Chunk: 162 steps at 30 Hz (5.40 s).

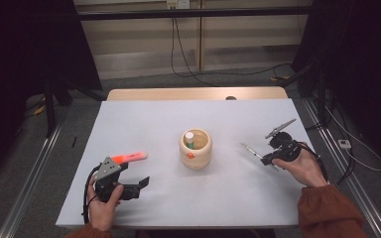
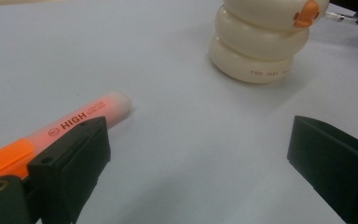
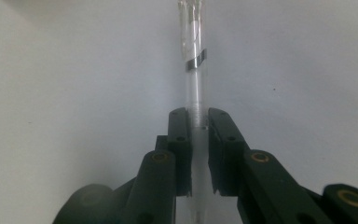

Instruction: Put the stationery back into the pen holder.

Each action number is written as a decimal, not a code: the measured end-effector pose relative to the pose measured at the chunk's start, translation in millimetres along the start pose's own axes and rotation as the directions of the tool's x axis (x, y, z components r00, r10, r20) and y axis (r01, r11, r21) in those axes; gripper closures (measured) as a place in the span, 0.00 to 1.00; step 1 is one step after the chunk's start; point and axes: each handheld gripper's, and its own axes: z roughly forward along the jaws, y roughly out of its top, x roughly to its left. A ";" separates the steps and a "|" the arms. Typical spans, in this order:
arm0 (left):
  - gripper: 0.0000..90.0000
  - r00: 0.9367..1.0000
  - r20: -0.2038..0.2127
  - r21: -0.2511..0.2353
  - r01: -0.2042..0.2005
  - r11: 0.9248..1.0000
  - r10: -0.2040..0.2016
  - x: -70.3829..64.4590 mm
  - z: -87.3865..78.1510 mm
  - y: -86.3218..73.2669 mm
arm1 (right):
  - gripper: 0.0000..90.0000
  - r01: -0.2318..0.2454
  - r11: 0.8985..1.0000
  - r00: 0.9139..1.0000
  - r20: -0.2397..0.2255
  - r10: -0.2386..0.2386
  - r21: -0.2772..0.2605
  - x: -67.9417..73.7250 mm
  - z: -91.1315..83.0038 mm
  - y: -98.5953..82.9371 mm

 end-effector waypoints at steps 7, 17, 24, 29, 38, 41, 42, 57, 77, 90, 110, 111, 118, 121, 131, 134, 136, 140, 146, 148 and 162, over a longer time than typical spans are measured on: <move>0.06 1.000 0.004 0.000 0.000 1.000 0.000 -0.3 -0.2 0.3 | 0.89 0.016 0.998 0.999 -0.048 -0.019 -0.059 0.8 -16.5 -2.2; 0.06 0.999 0.028 -0.012 -0.037 0.999 0.037 -6.3 -0.3 3.8 | 0.89 0.069 0.992 0.989 -0.124 -0.082 -0.102 16.8 -28.6 -5.2; 0.07 0.992 0.031 0.022 -0.125 0.992 0.124 -18.0 3.6 7.9 | 0.89 0.104 0.990 0.976 -0.184 -0.121 -0.098 29.6 -25.2 -7.8; 0.06 0.985 0.037 0.019 -0.172 0.985 0.171 -25.5 5.3 11.2 | 0.89 0.123 0.989 0.965 -0.224 -0.139 -0.083 37.0 -16.4 -6.8; 0.07 0.968 0.006 0.023 -0.252 0.968 0.252 -34.1 14.1 13.4 | 0.89 0.181 0.982 0.943 -0.272 -0.190 -0.060 51.6 -7.2 -0.5; 0.07 0.955 0.029 0.037 -0.296 0.954 0.295 -39.2 17.0 13.8 | 0.89 0.201 0.978 0.936 -0.285 -0.207 -0.051 58.3 -2.0 3.6; 0.07 0.950 0.039 0.041 -0.311 0.950 0.309 -41.7 17.6 14.0 | 0.89 0.206 0.977 0.933 -0.291 -0.211 -0.050 60.0 -0.2 5.1; 0.10 0.855 0.142 0.100 -0.514 0.852 0.499 -77.8 41.7 20.6 | 0.89 0.294 0.955 0.894 -0.345 -0.288 -0.034 92.0 20.6 33.8; 0.12 0.701 0.092 0.134 -0.712 0.689 0.707 -115.8 67.9 31.3 | 0.89 0.351 0.935 0.859 -0.381 -0.340 -0.044 120.3 30.1 65.6; 0.27 0.534 0.091 0.199 -0.837 0.510 0.840 -133.5 72.8 30.4 | 0.89 0.410 0.912 0.832 -0.399 -0.386 -0.025 136.7 33.9 81.1; 0.69 0.501 0.086 0.192 -0.856 0.479 0.861 -138.4 72.5 19.9 | 0.89 0.446 0.895 0.812 -0.423 -0.402 0.004 157.0 50.3 92.6; 0.70 0.500 0.084 0.194 -0.856 0.479 0.862 -138.4 72.7 20.0 | 0.89 0.447 0.894 0.812 -0.422 -0.404 0.004 157.4 51.0 92.6; 0.79 0.484 0.083 0.190 -0.866 0.463 0.871 -140.6 73.4 18.9 | 0.89 0.464 0.885 0.792 -0.438 -0.426 -0.021 158.8 53.9 94.3; 0.83 0.480 0.085 0.187 -0.868 0.459 0.873 -141.9 73.4 18.4 | 0.89 0.442 0.897 0.801 -0.443 -0.403 -0.017 158.4 51.9 93.7; 0.88 0.487 0.105 0.193 -0.865 0.462 0.867 -145.0 76.2 17.8 | 0.89 0.436 0.899 0.794 -0.455 -0.403 -0.037 154.0 49.7 92.8; 0.89 0.484 0.115 0.199 -0.867 0.458 0.867 -143.2 77.5 19.1 | 0.87 0.416 0.909 0.800 -0.464 -0.381 -0.029 151.0 50.6 92.6; 0.89 0.494 0.127 0.197 -0.862 0.467 0.860 -141.7 78.3 18.8 | 0.78 0.414 0.910 0.813 -0.437 -0.385 -0.031 149.2 51.1 92.4; 0.89 0.526 0.144 0.199 -0.845 0.496 0.838 -139.0 77.5 20.5 | 0.61 0.396 0.917 0.825 -0.422 -0.375 -0.040 146.1 47.6 89.3; 0.89 0.584 0.177 0.203 -0.810 0.551 0.793 -129.4 75.2 24.4 | 0.38 0.343 0.937 0.865 -0.363 -0.345 -0.073 136.2 41.0 77.4; 0.89 0.615 0.186 0.203 -0.787 0.582 0.766 -124.5 73.9 26.1 | 0.35 0.328 0.940 0.871 -0.355 -0.339 -0.090 129.9 38.0 72.3; 0.89 0.852 0.278 0.091 -0.483 0.871 0.444 -95.4 67.5 41.3 | 0.13 0.214 0.958 0.926 -0.273 -0.262 -0.193 99.3 26.0 36.6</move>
